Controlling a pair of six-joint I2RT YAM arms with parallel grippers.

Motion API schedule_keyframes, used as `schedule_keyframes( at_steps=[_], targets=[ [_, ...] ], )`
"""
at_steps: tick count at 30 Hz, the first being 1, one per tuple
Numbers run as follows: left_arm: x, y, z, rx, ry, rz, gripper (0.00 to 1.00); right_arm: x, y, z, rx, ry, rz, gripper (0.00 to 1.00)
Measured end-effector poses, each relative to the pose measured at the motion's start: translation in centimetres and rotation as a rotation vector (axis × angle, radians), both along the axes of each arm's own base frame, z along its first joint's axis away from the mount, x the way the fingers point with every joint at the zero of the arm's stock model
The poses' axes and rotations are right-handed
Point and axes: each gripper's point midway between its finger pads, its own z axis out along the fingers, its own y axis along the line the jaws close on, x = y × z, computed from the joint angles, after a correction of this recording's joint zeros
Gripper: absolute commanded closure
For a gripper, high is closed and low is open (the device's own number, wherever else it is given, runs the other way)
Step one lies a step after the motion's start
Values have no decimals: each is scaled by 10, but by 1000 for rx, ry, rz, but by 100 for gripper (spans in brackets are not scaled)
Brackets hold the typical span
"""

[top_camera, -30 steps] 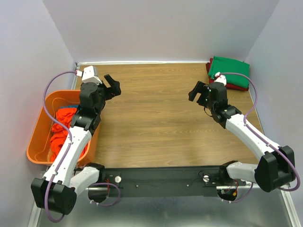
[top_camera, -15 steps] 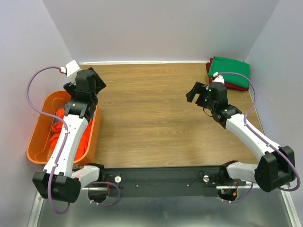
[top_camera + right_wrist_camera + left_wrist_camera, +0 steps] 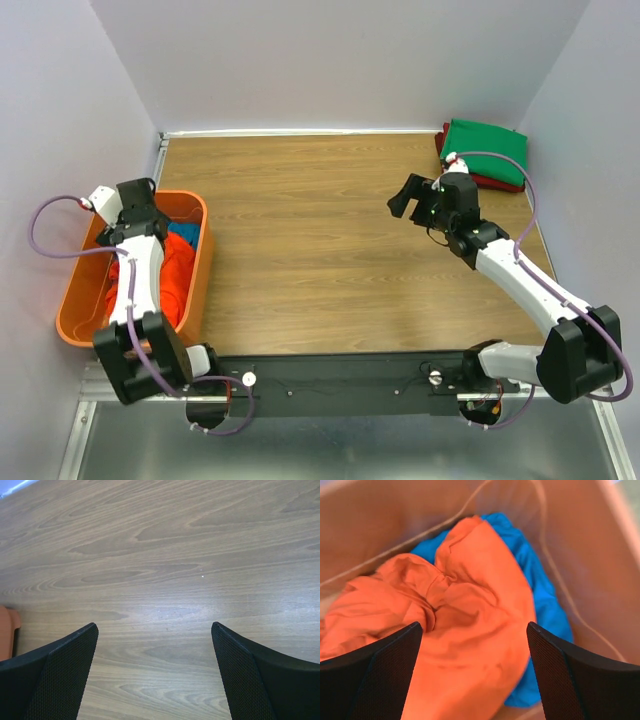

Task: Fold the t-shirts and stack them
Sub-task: Grab the tshirt from the pile

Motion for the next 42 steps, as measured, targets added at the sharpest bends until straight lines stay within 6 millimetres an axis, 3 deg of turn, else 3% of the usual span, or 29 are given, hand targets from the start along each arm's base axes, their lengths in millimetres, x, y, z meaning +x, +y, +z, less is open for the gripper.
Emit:
schedule_keyframes(
  at_steps=[2, 6, 9, 11, 14, 16, 21, 28, 37, 40, 42],
  targets=[
    [7, 7, -26, -45, 49, 13, 11, -1, 1, 0, 4, 2, 8, 0],
    [18, 8, -68, -111, 133, 10, 24, -2, 3, 0, 8, 4, 17, 0],
    [22, 5, -95, -159, 183, 3, 45, -2, 4, 0, 9, 4, 20, 0],
    [24, 5, -105, -180, 195, 9, 78, -3, 6, 0, 16, 7, 33, 0],
    [25, 6, -107, -194, 187, 10, 100, -4, 8, 0, 21, 8, 44, 0],
    [25, 6, -103, -196, 175, 6, 100, -4, 9, 0, 25, 10, 51, 0],
    [25, 2, -68, -179, 93, -17, 100, -6, 12, 0, 33, 14, 69, 0],
    [24, 0, 26, -88, -141, -56, 100, -7, 18, -5, 42, 33, 98, 0],
    [29, -10, 73, -49, -248, -151, 100, -7, 27, -15, 52, 71, 142, 0],
    [34, -12, 106, -17, -313, -184, 100, -4, 31, -14, 58, 75, 154, 0],
    [36, -13, 140, 23, -387, -202, 100, -2, 35, -16, 64, 84, 169, 0]
  ],
)
